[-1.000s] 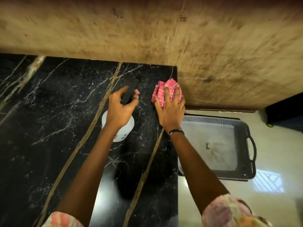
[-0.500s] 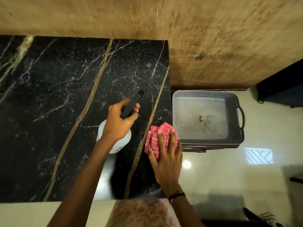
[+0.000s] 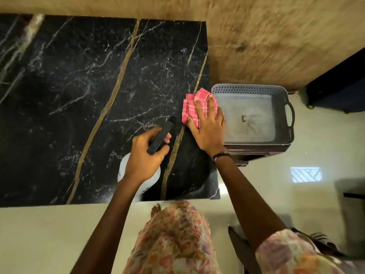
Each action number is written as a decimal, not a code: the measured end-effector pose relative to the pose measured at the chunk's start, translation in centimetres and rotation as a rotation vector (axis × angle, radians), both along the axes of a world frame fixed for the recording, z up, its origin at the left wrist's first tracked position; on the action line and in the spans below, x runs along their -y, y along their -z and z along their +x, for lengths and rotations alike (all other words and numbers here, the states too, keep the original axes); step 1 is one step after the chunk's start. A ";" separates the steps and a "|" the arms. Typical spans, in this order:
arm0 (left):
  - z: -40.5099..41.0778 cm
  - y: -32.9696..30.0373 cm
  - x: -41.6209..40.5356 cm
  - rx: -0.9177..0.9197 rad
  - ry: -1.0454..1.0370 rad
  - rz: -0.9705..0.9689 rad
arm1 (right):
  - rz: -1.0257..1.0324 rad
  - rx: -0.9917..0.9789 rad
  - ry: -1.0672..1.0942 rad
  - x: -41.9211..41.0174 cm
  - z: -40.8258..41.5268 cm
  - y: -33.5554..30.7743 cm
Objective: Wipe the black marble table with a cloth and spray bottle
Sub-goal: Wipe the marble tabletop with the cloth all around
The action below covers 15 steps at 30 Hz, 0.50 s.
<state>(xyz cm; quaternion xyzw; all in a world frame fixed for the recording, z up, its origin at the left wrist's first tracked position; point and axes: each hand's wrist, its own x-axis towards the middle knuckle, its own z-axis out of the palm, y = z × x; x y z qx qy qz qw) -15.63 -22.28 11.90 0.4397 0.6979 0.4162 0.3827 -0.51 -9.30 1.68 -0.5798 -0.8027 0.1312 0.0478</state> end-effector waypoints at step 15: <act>0.2 0.8 12.0 0.156 0.001 -0.017 | -0.003 -0.031 -0.107 20.4 9.5 0.5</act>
